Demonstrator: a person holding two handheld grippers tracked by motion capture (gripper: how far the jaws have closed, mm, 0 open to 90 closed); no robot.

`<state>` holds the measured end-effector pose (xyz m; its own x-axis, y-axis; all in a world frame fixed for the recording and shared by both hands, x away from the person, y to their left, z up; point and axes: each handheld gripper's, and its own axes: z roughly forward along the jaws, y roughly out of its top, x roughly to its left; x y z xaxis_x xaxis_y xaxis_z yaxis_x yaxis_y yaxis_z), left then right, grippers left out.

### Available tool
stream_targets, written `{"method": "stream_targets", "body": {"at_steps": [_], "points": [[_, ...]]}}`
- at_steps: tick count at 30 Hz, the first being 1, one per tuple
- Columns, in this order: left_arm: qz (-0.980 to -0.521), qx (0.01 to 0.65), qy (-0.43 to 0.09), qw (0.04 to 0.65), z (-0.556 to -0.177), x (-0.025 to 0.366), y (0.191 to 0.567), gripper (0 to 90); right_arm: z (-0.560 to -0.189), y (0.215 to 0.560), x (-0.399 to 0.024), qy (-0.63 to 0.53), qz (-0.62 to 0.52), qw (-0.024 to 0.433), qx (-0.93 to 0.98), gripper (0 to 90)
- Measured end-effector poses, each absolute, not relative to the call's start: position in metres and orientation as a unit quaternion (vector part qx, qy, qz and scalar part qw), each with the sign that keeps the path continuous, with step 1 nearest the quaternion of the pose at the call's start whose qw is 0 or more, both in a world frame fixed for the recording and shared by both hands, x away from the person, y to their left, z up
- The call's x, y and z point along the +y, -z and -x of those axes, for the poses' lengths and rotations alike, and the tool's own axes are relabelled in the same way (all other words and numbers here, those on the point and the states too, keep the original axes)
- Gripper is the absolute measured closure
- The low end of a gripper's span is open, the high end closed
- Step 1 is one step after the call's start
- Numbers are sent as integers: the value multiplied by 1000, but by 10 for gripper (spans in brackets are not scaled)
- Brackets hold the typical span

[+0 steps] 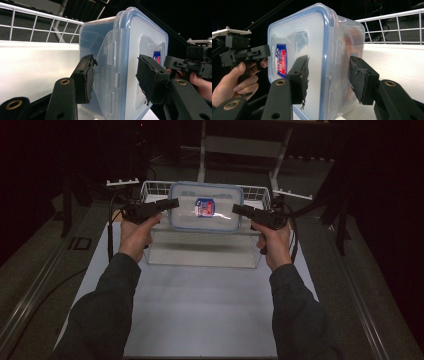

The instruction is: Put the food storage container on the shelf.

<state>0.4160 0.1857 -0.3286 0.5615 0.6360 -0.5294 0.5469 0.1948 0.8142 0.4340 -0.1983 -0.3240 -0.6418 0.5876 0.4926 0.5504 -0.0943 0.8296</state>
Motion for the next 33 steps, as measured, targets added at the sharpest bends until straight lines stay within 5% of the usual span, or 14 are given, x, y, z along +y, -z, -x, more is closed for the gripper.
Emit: {"method": "stream_targets", "body": {"at_steps": [20, 23, 25, 27, 33], "points": [[-614, 478, -55, 625, -422, 182, 334, 478, -438, 328, -196, -606, -436, 32, 664, 486], [-621, 487, -79, 608, -423, 180, 334, 451, -439, 329, -193, -593, -437, 44, 675, 537], [-625, 494, -96, 597, -425, 181, 335, 469, -440, 333, -189, -581, -441, 46, 682, 441], [-625, 497, -94, 595, -428, 180, 338, 540, -442, 336, -188, -593, -460, 41, 659, 453], [-611, 509, -105, 598, -432, 176, 339, 527, -443, 336, -184, -596, -471, 56, 648, 443]]}}
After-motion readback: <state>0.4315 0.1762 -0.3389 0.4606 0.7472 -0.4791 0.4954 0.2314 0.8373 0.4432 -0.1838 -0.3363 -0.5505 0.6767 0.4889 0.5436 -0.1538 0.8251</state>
